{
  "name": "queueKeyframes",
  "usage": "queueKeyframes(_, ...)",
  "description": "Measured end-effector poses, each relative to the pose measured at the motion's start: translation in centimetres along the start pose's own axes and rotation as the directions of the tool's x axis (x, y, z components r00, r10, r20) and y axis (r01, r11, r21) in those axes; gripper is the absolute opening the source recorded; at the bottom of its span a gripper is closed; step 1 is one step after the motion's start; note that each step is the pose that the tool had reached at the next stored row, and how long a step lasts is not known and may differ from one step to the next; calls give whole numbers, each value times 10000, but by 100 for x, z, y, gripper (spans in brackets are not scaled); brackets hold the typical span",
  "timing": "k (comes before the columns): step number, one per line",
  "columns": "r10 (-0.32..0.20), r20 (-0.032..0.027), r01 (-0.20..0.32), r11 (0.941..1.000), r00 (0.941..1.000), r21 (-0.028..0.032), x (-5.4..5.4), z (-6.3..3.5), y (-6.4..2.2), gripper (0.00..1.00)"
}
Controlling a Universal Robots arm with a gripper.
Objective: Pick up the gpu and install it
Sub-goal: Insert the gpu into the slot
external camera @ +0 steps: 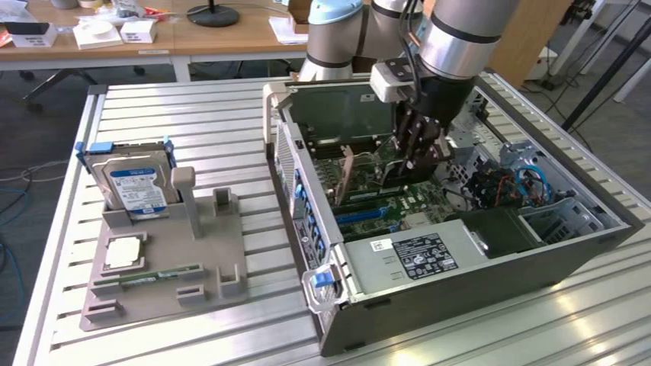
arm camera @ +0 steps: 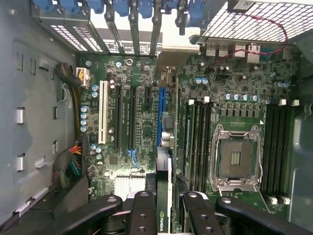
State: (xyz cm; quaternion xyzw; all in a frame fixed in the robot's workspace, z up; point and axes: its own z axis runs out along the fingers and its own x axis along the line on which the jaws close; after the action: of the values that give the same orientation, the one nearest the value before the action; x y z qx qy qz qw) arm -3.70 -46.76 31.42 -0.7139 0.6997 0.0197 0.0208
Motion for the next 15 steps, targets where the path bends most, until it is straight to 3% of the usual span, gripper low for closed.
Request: queueKeyframes(15,0,0,0,10000,10000,0,-19,33,0,26)
